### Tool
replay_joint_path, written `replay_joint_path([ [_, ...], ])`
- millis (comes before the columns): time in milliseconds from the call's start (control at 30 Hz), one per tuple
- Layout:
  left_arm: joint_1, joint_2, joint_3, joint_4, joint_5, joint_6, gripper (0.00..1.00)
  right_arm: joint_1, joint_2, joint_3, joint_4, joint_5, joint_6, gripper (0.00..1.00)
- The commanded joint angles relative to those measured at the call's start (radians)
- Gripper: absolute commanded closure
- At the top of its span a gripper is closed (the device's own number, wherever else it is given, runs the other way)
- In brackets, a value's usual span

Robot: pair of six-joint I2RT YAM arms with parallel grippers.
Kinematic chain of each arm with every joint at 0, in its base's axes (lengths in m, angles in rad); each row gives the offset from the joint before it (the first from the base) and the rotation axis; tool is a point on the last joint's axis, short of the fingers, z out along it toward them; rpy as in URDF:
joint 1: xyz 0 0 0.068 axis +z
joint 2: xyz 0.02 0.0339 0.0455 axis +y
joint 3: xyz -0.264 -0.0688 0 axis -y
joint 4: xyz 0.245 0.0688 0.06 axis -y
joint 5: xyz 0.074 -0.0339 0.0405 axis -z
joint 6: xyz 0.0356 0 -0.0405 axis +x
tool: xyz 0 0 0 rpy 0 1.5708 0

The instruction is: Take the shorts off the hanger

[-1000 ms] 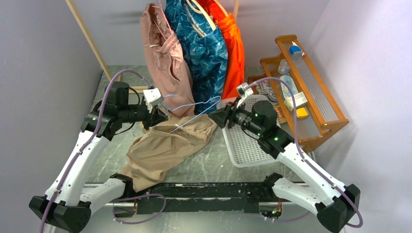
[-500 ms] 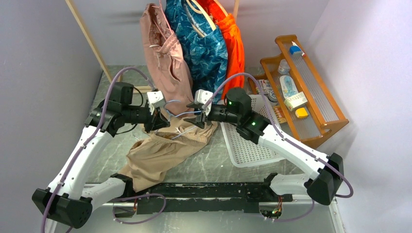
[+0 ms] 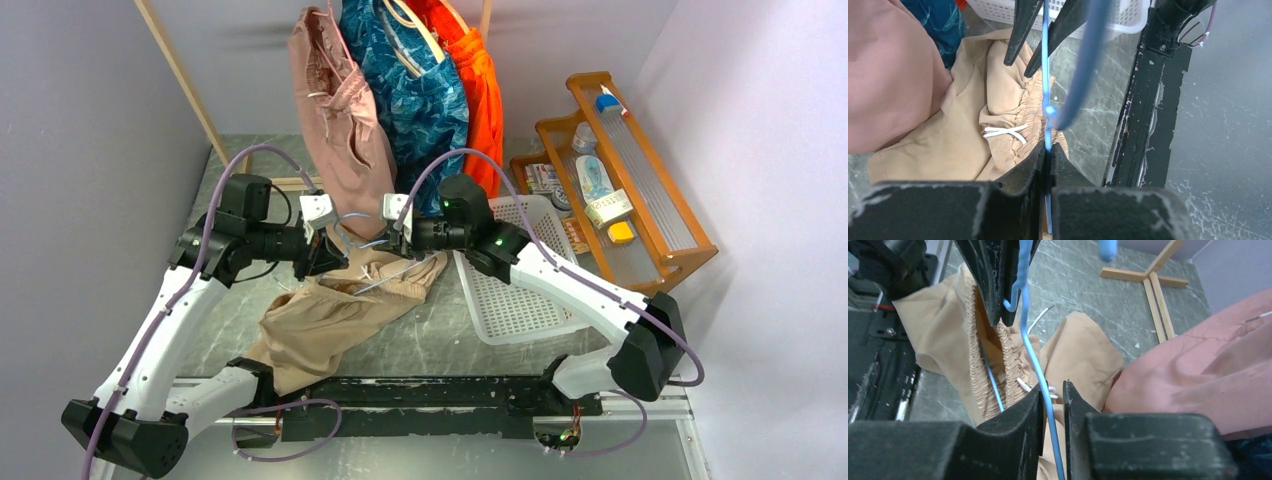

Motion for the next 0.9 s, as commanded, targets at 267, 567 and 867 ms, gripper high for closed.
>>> replay_joint_path([
  [267,0.0,-0.002,0.029,0.015,-0.11,-0.049,0.54,-0.001,-0.172,-0.234,0.154,0.134,0.107,1.0],
  [567,0.002,-0.115,-0.054,0.167,-0.302,-0.163,0.27,-0.005,-0.307,-0.322,0.185,0.293,0.175,1.0],
  [867,0.002,-0.183,-0.161,0.307,-0.397,-0.264,0.15,-0.018,-0.428,-0.29,0.105,0.425,0.135,1.0],
])
